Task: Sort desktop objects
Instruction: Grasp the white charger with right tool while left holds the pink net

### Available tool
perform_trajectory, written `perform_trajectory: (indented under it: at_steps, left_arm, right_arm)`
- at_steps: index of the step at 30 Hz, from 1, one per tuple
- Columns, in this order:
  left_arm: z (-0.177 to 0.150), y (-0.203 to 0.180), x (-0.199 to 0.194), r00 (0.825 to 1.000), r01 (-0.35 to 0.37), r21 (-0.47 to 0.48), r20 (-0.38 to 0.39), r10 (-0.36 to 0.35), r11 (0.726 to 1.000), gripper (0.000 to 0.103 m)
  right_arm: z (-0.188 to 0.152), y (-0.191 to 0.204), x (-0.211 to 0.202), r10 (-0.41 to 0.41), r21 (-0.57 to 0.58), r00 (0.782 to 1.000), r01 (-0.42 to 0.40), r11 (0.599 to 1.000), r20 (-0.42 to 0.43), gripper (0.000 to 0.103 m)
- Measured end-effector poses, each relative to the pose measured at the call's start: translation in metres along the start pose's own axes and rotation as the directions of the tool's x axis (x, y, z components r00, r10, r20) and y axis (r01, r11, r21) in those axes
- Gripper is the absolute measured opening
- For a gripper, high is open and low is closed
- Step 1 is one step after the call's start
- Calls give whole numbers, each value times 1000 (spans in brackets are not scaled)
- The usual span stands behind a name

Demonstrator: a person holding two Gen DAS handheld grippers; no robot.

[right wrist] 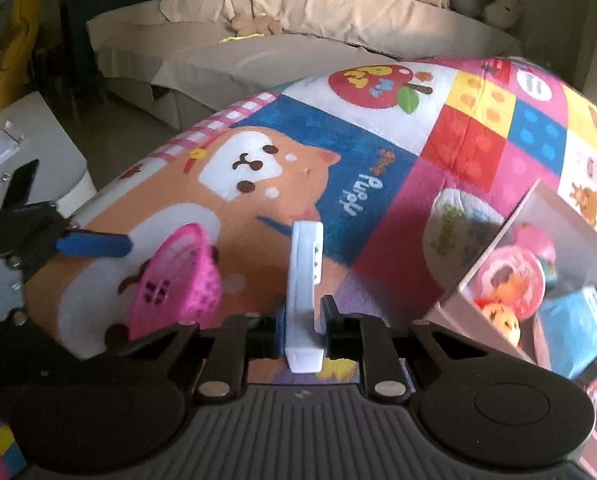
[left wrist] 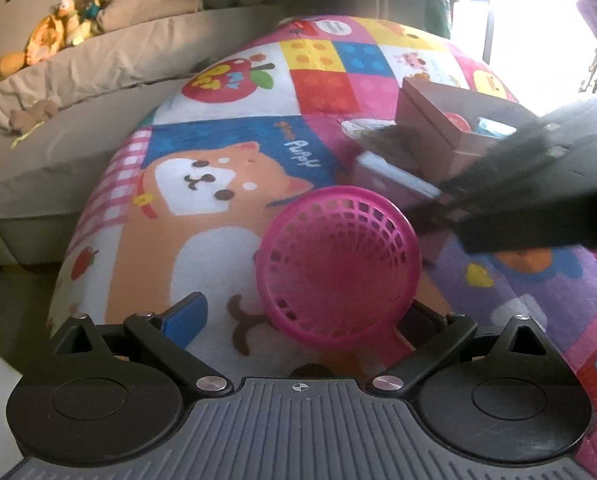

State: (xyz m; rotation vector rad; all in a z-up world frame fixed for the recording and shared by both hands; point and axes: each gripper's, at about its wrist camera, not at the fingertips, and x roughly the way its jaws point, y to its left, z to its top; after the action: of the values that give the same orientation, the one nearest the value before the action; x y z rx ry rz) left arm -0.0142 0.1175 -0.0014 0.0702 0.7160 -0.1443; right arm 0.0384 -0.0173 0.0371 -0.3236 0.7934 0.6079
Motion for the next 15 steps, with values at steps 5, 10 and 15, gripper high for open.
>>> perform_trajectory:
  at_steps: [5,10,15]
  left_arm:
    - [5,-20,5,998,56,36,-3,-56,998,102]
    - [13,-53,8,993,121,93,-3,-122,988,102]
    - [25,-90,9,985,169,158,2,-172,973,102]
  right_arm:
    - [-40,-11,-40,39,19,999,-39,999,-22,17]
    - [-81,-37,-74,34,104,998,-28,994,-54,17]
    - [-112,-68,-93,-34,222,998,45,974,-52,28]
